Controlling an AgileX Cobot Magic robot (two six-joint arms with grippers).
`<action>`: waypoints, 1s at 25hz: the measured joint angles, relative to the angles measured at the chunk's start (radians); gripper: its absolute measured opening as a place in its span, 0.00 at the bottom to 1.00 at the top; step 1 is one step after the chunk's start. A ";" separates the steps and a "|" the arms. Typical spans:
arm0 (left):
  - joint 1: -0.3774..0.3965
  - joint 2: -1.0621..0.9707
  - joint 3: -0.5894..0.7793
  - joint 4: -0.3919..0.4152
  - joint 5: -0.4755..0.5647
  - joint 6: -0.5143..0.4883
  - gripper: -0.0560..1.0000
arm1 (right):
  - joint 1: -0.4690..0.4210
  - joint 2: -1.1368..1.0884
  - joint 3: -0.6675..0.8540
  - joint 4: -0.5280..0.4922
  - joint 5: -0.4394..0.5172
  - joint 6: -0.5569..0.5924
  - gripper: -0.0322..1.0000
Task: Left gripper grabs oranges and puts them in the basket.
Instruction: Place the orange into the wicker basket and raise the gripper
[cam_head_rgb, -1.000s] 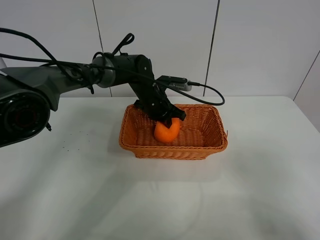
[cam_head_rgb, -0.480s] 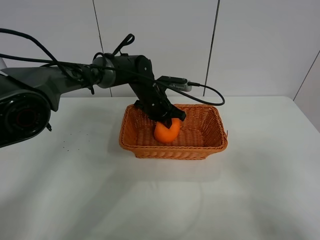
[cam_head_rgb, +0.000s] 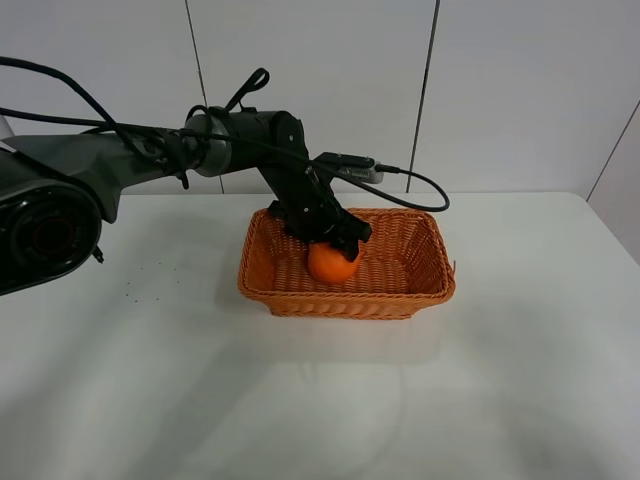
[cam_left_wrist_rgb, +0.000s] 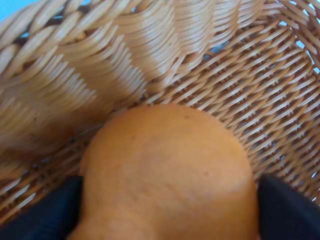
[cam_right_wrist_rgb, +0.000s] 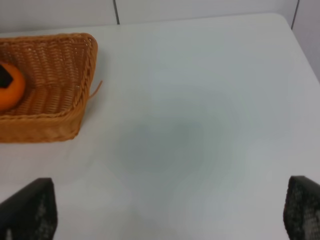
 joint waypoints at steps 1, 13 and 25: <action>0.000 0.000 0.000 0.000 0.001 0.000 0.84 | 0.000 0.000 0.000 0.000 0.000 0.000 0.70; -0.013 0.000 -0.073 -0.001 0.012 -0.002 0.88 | 0.000 0.000 0.000 0.000 0.000 0.000 0.70; -0.015 -0.013 -0.166 0.082 0.125 -0.039 0.88 | 0.000 0.000 0.000 0.000 0.000 0.000 0.70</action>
